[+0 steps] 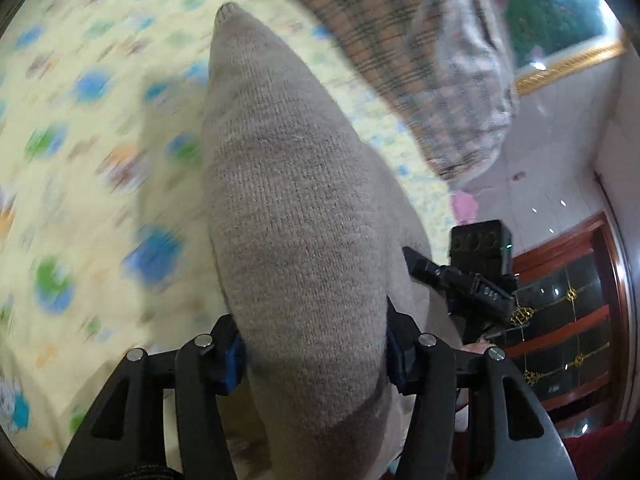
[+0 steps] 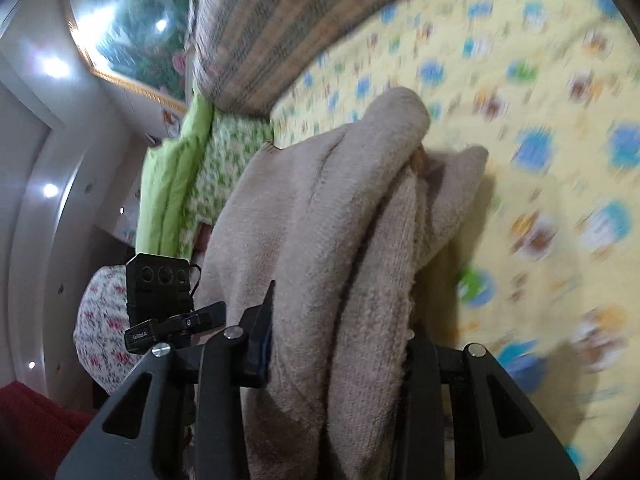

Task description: Fold small clothes

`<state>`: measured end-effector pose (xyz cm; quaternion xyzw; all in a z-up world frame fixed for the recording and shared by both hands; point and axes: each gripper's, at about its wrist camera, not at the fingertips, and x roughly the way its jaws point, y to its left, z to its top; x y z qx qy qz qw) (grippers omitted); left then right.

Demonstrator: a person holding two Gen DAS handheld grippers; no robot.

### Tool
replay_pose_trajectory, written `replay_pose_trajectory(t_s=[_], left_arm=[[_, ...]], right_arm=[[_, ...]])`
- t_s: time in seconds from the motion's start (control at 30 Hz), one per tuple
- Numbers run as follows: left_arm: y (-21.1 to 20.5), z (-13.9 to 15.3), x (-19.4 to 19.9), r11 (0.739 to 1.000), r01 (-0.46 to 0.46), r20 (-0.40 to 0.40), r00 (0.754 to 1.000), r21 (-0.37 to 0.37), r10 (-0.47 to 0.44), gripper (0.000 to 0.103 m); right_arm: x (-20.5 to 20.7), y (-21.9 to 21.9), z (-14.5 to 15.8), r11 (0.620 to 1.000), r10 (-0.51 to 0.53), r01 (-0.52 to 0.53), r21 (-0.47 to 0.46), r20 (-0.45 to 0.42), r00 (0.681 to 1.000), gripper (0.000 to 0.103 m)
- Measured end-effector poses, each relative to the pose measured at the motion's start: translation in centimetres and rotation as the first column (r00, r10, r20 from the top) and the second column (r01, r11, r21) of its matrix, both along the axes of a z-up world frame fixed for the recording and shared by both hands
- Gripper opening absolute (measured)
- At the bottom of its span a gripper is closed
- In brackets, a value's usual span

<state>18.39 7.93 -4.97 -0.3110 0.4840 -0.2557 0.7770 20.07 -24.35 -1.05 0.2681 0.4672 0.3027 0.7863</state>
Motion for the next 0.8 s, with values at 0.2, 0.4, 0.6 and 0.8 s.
replay_pose_trajectory(t_s=[0.2, 0.4, 0.6, 0.8], left_arm=[[2.3, -1.8, -0.9, 0.993, -0.046, -0.032, 0.999, -0.109, 0.043, 0.065], [5.4, -0.2, 0.6, 0.990, -0.109, 0.017, 0.994, -0.088, 0.111, 0.072], [7.7, -1.3, 5.6, 0.974, -0.166, -0.020, 0.986, -0.152, 0.165, 0.072], [6.2, -1.7, 10.5, 0.974, -0.180, -0.029, 0.984, -0.139, 0.178, 0.069]], right_arm=[[0.6, 0.8, -2.5, 0.998, -0.018, 0.013, -0.068, -0.072, 0.997, 0.055], [-0.7, 0.0, 0.1, 0.977, -0.075, 0.067, -0.201, -0.029, 0.997, 0.064], [0.9, 0.0, 3.8, 0.955, -0.108, 0.132, -0.267, 0.103, 0.989, 0.064], [5.1, 2.2, 2.9, 0.952, -0.091, 0.111, -0.286, 0.082, 0.992, 0.029]])
